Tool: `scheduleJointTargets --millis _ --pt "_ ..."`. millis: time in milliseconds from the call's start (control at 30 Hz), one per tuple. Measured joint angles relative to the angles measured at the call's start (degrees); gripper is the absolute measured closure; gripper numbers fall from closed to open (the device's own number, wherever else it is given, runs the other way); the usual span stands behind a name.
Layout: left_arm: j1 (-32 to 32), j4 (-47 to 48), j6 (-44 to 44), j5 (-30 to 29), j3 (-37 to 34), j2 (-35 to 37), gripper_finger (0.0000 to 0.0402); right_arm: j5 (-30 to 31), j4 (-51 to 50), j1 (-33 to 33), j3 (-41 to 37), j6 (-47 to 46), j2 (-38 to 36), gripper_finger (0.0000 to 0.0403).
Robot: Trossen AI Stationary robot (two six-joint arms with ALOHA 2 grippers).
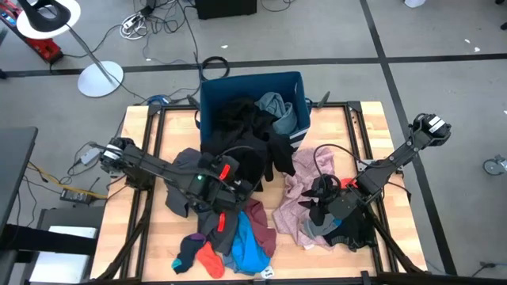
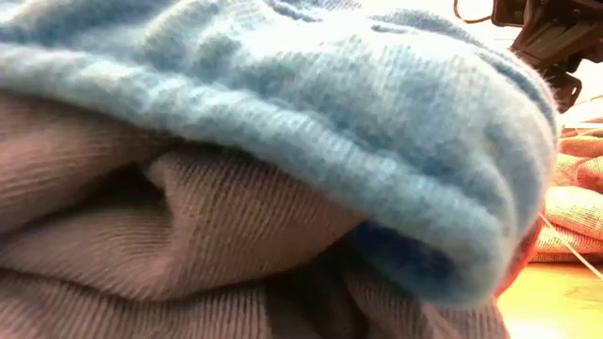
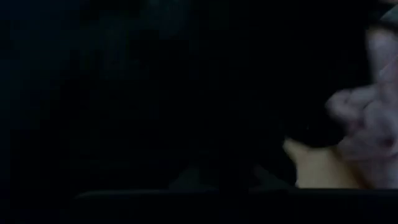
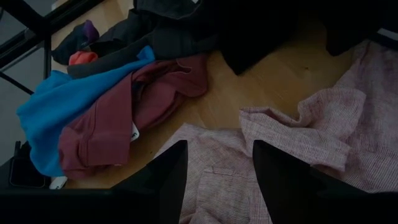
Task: Sort clothes
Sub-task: Put the black jacket into the laundry bin
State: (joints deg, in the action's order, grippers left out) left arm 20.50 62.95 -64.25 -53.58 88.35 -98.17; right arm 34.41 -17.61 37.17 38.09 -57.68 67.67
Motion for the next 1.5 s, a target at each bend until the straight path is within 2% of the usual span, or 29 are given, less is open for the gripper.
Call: scheduleJointTargets --millis 100,433,667,767,967,1133,1267,1500 --pt "-0.8 -0.1 7.2 -2.6 5.5 0.1 0.0400 0.0 0.0 0.0 0.0 0.3 0.0 0.0220" --pt "-7.8 -0.9 31.4 -5.9 24.2 0.1 0.0401 0.0 0.3 0.0 0.0 0.3 0.0 0.0220" --pt "-15.6 -3.9 45.0 -6.6 33.2 0.1 0.0401 0.0 0.3 0.0 0.0 0.4 0.0 0.0220" --pt "-20.2 -5.0 48.2 -3.4 34.8 0.1 0.0401 0.0 0.3 0.0 0.0 0.4 0.0 0.0220" --pt "-29.1 -4.8 49.5 7.5 35.1 -0.3 0.0399 0.0 0.3 0.0 0.0 1.0 0.0 0.0220" --pt "-33.2 -4.5 51.6 16.3 35.1 -1.4 0.0380 0.0 0.2 0.0 0.0 1.1 0.0 0.0220" --pt "-34.5 -3.8 52.1 20.1 35.1 -2.4 0.0346 0.0 0.0 0.0 0.0 1.3 0.0 0.0220" --pt "-34.7 -0.8 53.1 21.5 35.1 -4.7 0.0269 0.0 -0.2 0.0 0.0 1.3 0.0 0.0220"
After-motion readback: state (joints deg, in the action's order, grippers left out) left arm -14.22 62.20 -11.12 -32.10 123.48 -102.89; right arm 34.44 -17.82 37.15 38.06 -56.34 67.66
